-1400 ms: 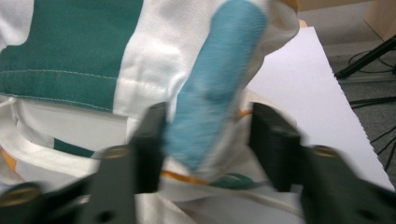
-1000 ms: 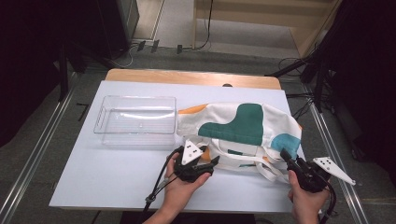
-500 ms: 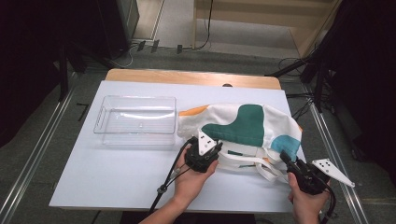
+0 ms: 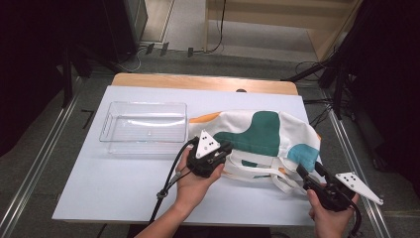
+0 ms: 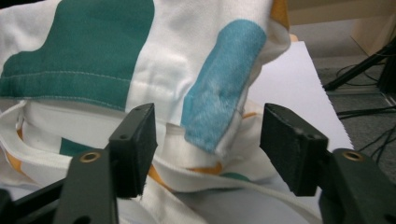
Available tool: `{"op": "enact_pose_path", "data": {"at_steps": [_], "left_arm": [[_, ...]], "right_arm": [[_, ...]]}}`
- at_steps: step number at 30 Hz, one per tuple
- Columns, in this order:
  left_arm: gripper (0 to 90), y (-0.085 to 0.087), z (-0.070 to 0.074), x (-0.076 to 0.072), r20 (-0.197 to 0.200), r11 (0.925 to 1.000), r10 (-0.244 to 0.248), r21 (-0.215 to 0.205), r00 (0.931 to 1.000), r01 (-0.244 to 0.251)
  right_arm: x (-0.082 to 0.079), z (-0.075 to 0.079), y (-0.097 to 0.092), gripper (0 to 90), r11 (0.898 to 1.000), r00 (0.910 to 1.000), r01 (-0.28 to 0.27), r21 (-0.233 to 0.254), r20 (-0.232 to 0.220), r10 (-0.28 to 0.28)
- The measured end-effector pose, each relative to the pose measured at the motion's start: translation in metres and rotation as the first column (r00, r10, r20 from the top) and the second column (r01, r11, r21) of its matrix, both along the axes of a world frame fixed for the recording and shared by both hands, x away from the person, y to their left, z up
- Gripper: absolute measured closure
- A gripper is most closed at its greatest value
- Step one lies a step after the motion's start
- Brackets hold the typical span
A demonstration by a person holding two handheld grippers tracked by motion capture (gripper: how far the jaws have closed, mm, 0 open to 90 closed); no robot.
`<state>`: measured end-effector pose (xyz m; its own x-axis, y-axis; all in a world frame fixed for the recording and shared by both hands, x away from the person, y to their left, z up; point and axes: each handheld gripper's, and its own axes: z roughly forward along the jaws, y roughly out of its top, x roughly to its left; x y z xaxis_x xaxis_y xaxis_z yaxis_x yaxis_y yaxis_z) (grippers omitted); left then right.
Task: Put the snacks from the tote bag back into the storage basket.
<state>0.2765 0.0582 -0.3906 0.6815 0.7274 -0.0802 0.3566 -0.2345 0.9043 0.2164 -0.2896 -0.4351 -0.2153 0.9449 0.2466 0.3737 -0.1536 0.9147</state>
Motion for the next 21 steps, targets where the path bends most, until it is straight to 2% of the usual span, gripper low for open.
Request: {"op": "enact_pose_path", "data": {"at_steps": [2,4,5,6,7,10,12,14,15,17,20,21], "left_arm": [[62.0,-0.002,-0.007,-0.004,0.008,0.999,0.033,0.029,0.9994,-0.033],[53.5,-0.004,-0.016,-0.005,-0.027,0.9983,0.046,0.037,0.9986,-0.045],[51.7,-0.006,-0.02,-0.005,-0.051,0.9985,0.041,0.039,0.9979,-0.039],[49.5,-0.006,-0.02,-0.005,-0.051,0.9985,0.041,0.039,0.9979,-0.039],[48.7,-0.011,-0.027,-0.006,-0.077,0.9978,0.039,0.056,0.9963,-0.034],[45.1,-0.018,-0.032,-0.006,-0.101,0.9971,0.045,0.066,0.9939,-0.038],[42.1,-0.023,-0.035,-0.004,-0.117,0.9938,0.082,0.084,0.9897,-0.073],[39.4,-0.026,-0.039,-0.001,-0.132,0.9915,0.109,0.085,0.9853,-0.098],[41.1,-0.027,-0.04,0.0,-0.135,0.9908,0.114,0.089,0.9843,-0.102],[52.3,-0.026,-0.041,0.001,-0.131,0.9889,0.121,0.102,0.984,-0.108],[77.8,-0.021,-0.038,0.003,-0.161,0.9959,0.068,0.071,0.9845,-0.057],[83.1,-0.019,-0.037,0.003,-0.16,0.9968,0.056,0.066,0.9856,-0.046]], "right_arm": [[-0.005,0.0,-0.001,33.8,1.0,0.9999,0.011,-0.004,-0.002,-0.011],[-0.011,0.003,-0.003,32.9,0.999,0.9995,0.031,0.008,0.007,-0.031],[-0.014,0.005,-0.004,33.0,0.999,0.9992,0.037,0.017,0.012,-0.037],[-0.017,0.006,-0.004,33.9,0.999,0.999,0.039,0.026,0.022,-0.04],[-0.021,0.007,-0.002,37.3,0.999,0.9991,0.031,0.038,0.027,-0.032],[-0.029,0.009,0.004,48.6,1.0,0.9985,0.008,0.026,0.055,-0.009],[-0.033,0.01,0.008,53.7,1.0,0.9977,-0.001,0.031,0.068,-0.001],[-0.033,0.01,0.012,56.7,0.999,0.9976,-0.018,0.033,0.067,0.016],[-0.032,0.009,0.014,58.7,0.999,0.9975,-0.03,0.027,0.064,0.028],[-0.03,0.005,0.019,61.8,0.998,0.9966,-0.063,0.017,0.054,0.062],[-0.028,0.001,0.026,65.8,0.995,0.9947,-0.097,0.011,0.036,0.097],[-0.028,0.001,0.028,67.7,0.994,0.9931,-0.112,0.014,0.035,0.112]]}}
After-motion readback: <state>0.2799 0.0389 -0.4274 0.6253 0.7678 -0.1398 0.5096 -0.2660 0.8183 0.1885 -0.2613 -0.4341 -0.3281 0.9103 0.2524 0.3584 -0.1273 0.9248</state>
